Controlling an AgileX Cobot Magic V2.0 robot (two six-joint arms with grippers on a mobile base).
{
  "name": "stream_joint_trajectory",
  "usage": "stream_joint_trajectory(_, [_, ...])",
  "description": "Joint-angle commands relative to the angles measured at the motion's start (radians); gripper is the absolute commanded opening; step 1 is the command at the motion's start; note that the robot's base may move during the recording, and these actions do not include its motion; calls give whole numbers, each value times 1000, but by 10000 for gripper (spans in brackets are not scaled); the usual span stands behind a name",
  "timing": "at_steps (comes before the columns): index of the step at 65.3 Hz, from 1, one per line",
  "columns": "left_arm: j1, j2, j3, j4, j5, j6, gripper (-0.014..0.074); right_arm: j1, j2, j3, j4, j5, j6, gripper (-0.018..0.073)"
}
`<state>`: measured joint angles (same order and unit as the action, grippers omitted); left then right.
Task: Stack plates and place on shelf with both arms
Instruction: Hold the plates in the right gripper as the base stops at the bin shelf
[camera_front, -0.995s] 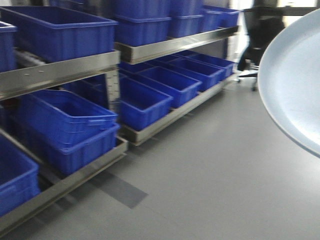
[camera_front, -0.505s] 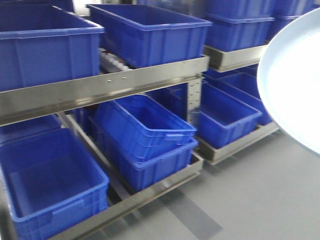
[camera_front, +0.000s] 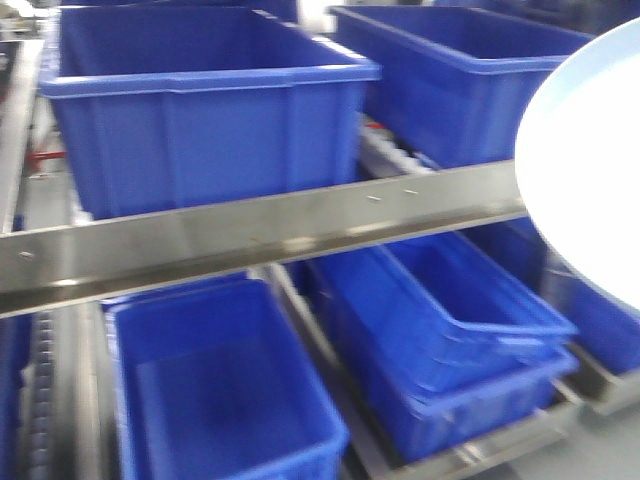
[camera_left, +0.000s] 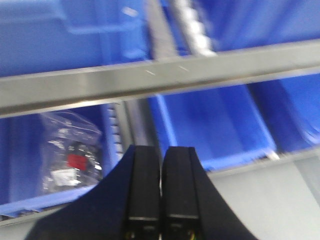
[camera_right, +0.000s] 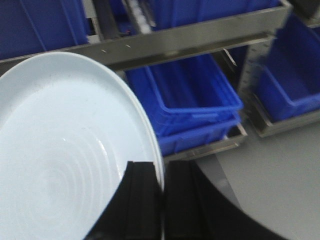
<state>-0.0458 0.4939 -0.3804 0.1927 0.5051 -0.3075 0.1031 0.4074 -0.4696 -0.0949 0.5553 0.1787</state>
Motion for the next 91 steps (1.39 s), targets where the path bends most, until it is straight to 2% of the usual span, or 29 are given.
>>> stream_joint_trajectory(1, [3,6,-31,5,-72,-11,83,-6,7,-32,-4,-93,-1,25])
stream_joint_trajectory(91, [3,6,-31,5,-72,-11,83,-6,7,-32,-4,-93,-1,25])
